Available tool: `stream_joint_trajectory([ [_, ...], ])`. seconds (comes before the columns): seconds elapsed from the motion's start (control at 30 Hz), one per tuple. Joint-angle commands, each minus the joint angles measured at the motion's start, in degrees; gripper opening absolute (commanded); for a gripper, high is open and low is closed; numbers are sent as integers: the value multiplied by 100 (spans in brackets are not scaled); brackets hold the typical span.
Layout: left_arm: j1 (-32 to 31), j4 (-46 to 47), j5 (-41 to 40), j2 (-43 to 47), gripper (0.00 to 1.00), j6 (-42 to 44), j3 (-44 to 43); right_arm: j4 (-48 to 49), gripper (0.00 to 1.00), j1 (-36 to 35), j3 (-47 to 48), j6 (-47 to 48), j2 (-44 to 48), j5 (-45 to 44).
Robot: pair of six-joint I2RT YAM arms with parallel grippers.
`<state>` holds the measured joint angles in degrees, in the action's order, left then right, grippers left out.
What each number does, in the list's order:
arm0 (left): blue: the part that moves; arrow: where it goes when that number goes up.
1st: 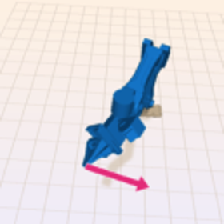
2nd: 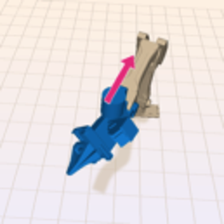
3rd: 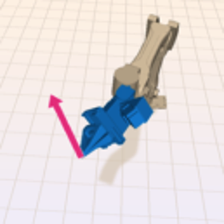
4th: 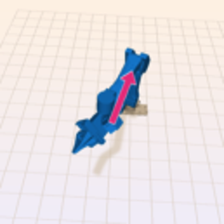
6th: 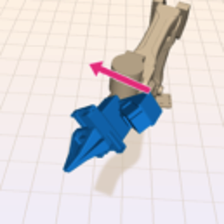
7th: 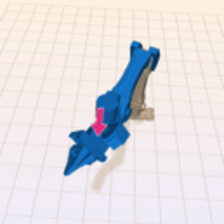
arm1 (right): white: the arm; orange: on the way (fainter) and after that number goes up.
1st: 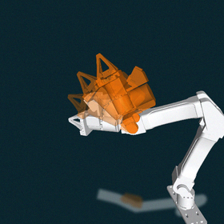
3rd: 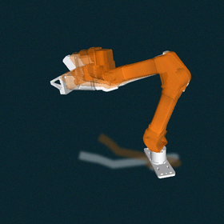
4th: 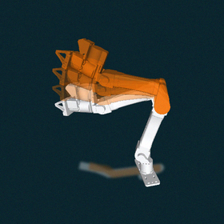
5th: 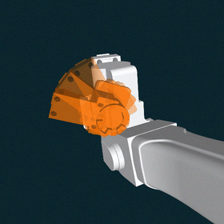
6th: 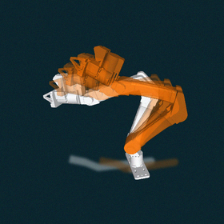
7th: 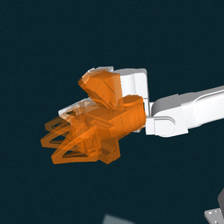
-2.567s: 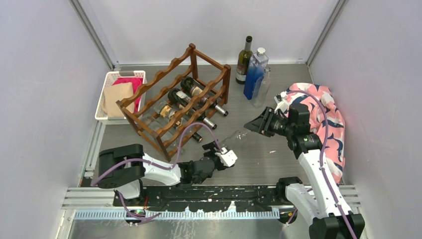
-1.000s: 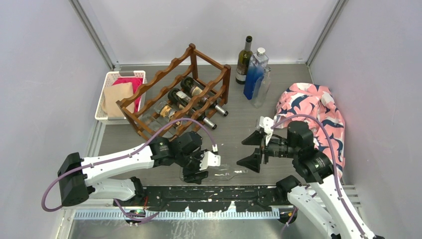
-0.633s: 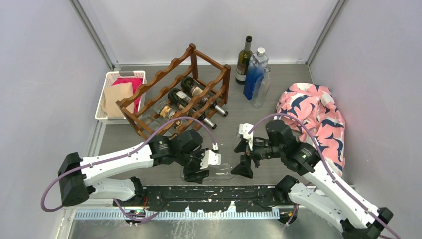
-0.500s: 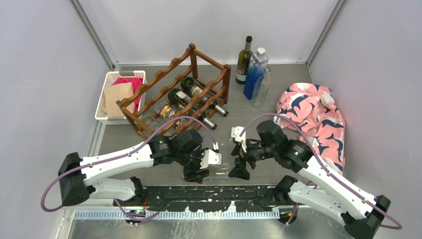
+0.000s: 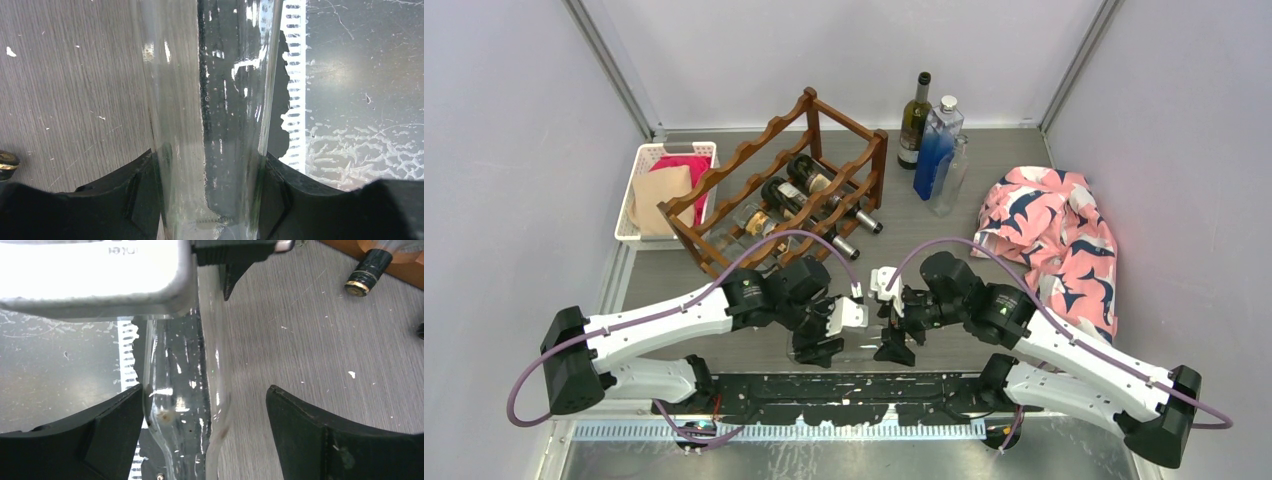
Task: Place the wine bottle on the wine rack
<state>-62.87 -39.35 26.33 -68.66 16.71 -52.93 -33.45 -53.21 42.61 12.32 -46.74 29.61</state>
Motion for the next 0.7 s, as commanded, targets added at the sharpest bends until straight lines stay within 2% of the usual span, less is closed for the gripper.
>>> stream_joint_trajectory([
  [0.0,49,338,387,226,0,-44,-245,428,88,-39,50,121,80,-53],
  [0.1,52,340,392,231,0,-32,-229,368,81,-36,92,150,26,-7],
  [0.33,82,323,383,265,0,8,-219,112,74,-40,188,243,119,-26],
  [0.47,113,322,386,257,0,24,-225,94,62,-35,170,215,202,29],
  [0.53,117,319,391,248,0,25,-235,81,50,-37,160,186,173,53],
  [0.63,115,326,391,256,0,15,-255,-50,17,-34,232,111,78,36],
  [0.67,117,339,380,263,0,11,-255,-115,10,-40,282,79,54,-6],
])
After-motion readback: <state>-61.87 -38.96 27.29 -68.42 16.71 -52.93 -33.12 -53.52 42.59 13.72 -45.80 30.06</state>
